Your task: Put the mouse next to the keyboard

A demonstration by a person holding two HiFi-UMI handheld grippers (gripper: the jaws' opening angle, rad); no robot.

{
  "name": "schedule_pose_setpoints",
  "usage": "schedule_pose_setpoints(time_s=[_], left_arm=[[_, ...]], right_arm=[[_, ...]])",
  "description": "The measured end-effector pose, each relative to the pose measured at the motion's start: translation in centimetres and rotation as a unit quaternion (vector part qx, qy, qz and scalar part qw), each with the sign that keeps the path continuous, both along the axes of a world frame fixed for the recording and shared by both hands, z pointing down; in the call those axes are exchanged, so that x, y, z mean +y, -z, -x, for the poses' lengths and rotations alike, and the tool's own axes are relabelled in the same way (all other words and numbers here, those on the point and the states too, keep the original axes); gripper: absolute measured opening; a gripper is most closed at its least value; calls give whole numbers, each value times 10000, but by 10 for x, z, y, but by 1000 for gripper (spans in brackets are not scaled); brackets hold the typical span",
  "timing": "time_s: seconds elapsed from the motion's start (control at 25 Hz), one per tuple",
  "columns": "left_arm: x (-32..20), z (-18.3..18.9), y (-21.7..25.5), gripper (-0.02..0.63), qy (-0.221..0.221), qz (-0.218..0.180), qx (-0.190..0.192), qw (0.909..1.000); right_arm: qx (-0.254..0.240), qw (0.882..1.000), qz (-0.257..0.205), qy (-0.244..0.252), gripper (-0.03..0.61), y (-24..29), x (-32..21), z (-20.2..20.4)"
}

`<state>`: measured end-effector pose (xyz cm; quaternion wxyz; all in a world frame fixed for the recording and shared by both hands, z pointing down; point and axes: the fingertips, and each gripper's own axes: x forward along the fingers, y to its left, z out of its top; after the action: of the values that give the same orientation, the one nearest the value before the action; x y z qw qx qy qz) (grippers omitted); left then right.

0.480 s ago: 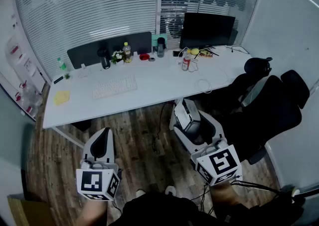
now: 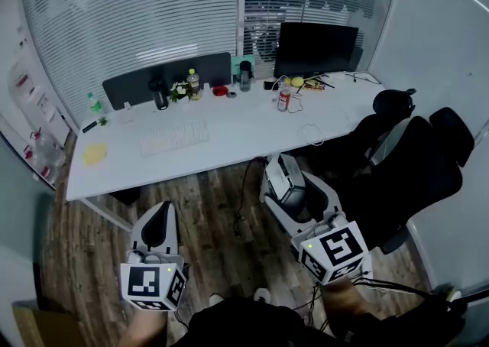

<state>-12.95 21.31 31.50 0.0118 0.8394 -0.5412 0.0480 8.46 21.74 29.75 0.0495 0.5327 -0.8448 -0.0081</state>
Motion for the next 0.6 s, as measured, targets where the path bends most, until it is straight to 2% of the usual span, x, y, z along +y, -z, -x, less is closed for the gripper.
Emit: schedule_pose_setpoints(time_s=[0.36,0.6], left_arm=[[-2,13,-10,31,12,97,-53,9999],[-14,37,-13,31,136,128,-70,9998]], right_arm=[[-38,9999,133,-47,304,-7,-9,9],[29,9998,144,-102,304,-8,-16,28]])
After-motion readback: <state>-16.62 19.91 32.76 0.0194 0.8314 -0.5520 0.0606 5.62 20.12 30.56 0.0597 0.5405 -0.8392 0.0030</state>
